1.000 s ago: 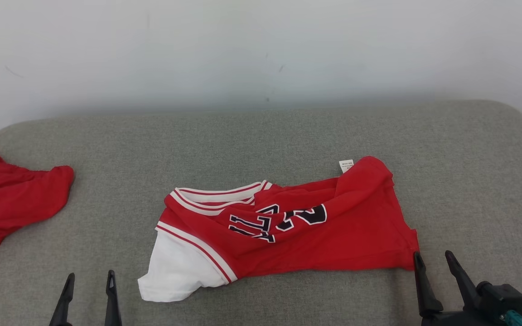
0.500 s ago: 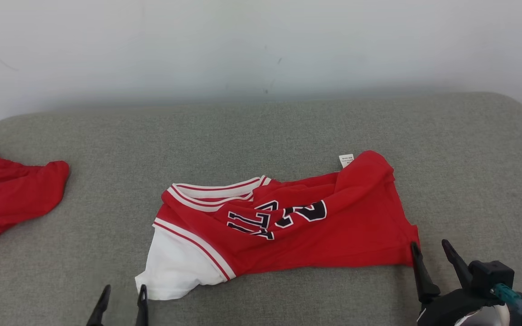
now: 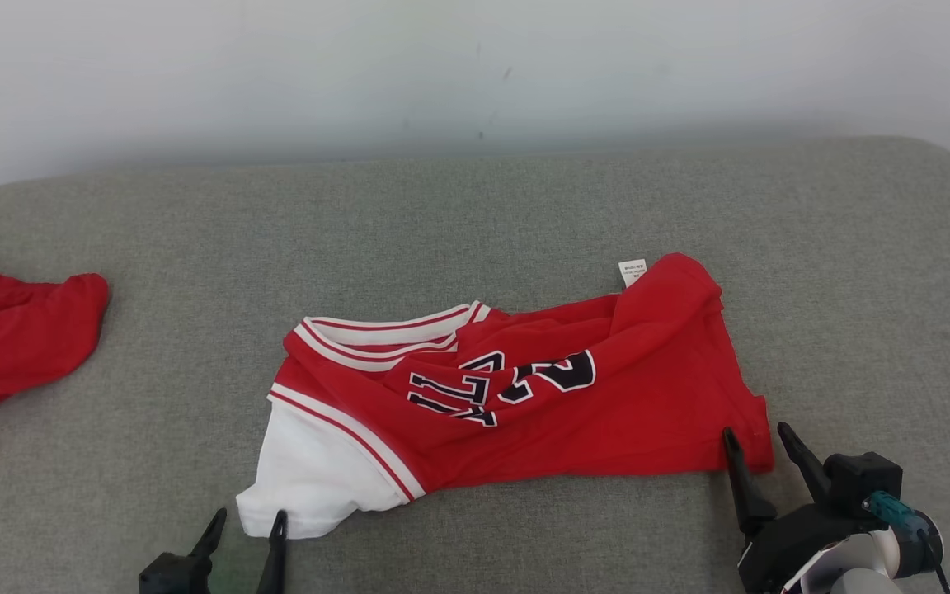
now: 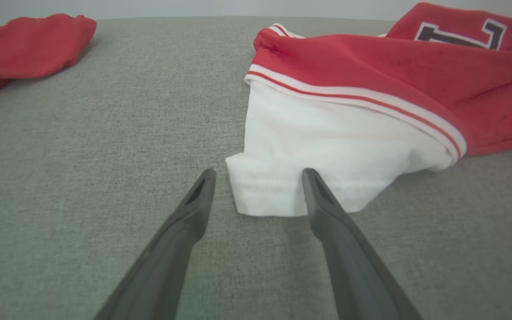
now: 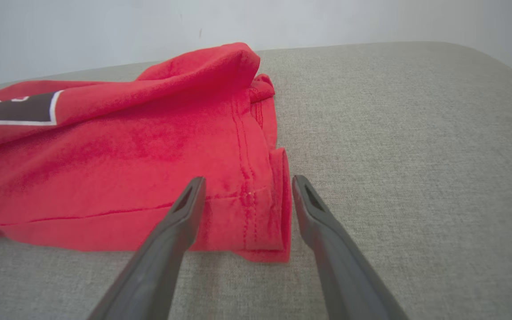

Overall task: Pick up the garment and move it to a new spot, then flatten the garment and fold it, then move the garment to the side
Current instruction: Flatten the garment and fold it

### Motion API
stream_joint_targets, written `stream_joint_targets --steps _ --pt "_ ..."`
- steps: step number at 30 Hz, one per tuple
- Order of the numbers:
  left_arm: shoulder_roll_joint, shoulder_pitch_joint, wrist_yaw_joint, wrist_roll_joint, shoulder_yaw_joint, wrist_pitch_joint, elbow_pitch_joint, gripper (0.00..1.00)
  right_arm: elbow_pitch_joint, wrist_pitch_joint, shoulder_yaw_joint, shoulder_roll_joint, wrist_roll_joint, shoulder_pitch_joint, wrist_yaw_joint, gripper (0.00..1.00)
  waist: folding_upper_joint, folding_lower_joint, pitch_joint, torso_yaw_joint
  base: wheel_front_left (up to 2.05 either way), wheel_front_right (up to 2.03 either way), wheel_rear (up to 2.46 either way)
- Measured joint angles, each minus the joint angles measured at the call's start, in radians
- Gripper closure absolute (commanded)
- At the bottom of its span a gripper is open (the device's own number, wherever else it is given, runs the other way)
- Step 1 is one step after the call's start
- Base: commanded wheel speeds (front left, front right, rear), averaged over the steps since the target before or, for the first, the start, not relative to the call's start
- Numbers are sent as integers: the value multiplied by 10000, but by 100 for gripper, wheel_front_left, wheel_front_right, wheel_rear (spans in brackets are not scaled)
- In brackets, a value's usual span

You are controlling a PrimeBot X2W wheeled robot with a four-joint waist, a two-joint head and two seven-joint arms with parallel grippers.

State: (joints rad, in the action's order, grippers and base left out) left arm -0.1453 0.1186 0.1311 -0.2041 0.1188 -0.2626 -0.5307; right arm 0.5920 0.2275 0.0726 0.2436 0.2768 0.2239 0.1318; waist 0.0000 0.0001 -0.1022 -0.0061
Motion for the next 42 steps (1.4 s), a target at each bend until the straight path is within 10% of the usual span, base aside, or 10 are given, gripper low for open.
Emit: stream_joint_targets --steps 15,16,17,18,42 --pt "-4 783 0 -554 247 0 -1302 0 752 238 535 86 263 505 0 0 1 0 -203 22 0 0 0" --pt "13 858 0 -690 324 0 -1430 0 800 242 604 96 301 539 0 58 0 0 -206 20 0 0 0" --pt "36 933 0 -840 403 -2 -1528 50 834 247 665 105 309 563 0 100 0 0 -207 22 0 0 0" --pt "38 1000 -2 -901 520 -2 -1651 100 857 253 706 113 311 587 0 100 0 0 -205 25 0 0 0" --pt "-508 691 6 -502 184 0 2652 100 -2621 -67 581 408 848 289 0 100 0 -1 -146 -50 0 0 0"
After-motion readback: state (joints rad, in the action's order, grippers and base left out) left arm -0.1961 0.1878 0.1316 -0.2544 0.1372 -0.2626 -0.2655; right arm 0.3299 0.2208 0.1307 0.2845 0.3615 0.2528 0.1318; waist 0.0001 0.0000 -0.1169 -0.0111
